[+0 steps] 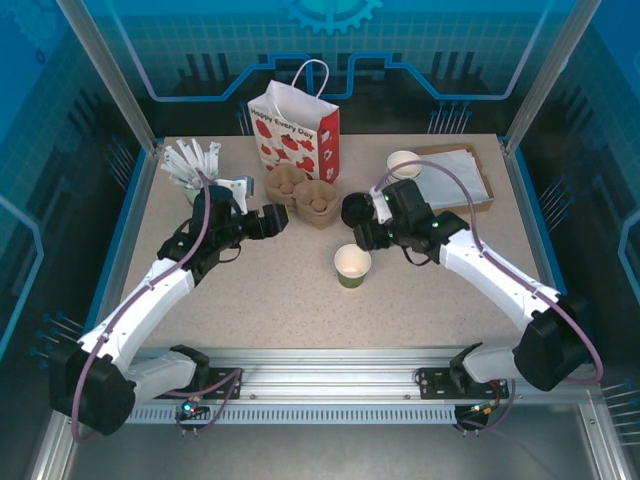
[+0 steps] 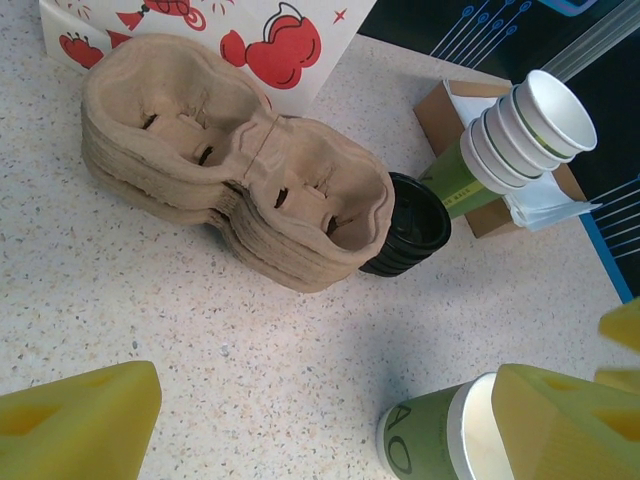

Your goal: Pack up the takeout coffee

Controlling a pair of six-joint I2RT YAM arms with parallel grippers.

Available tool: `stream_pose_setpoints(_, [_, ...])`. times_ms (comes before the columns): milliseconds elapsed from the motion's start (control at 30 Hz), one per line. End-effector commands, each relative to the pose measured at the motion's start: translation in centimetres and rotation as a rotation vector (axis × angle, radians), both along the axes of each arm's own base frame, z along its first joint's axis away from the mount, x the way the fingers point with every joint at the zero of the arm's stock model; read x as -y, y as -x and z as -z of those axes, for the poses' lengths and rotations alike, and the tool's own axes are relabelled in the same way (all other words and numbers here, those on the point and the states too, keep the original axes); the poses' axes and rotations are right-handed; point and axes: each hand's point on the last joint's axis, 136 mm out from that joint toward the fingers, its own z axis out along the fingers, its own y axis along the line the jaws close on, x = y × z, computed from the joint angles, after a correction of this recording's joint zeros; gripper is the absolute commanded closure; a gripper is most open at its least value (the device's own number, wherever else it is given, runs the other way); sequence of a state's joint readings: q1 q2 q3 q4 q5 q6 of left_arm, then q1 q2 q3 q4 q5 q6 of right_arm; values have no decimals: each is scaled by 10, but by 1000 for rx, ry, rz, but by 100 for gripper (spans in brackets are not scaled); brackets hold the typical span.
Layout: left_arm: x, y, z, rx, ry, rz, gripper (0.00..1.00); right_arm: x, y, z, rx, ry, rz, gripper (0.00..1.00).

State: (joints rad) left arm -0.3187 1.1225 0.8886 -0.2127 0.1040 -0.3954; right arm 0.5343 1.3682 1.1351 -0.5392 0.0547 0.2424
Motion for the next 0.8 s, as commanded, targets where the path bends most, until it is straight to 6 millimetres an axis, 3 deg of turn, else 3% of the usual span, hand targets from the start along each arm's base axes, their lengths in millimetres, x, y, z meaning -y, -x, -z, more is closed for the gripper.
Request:
stream_pose_setpoints(0, [9,-3,-1,-3,39,23,13,8,-27,0,31,112,17,39])
stream_pose_setpoints(200, [12,-5,-3,-6,23,29,13,-9,-62,14,-10,193,-114,43])
stream_pose_setpoints(433, [13,-9,1,-17,13,32,13,-22,-90,49,-120,212,-225,47])
stream_pose_setpoints(567, [13,-9,1,-22,1,37,13,-25,-98,69,-181,249,-269,49])
stream_pose_setpoints(767, [12,-11,2,-20,-14,34,13,-30,-104,81,-216,241,-305,49])
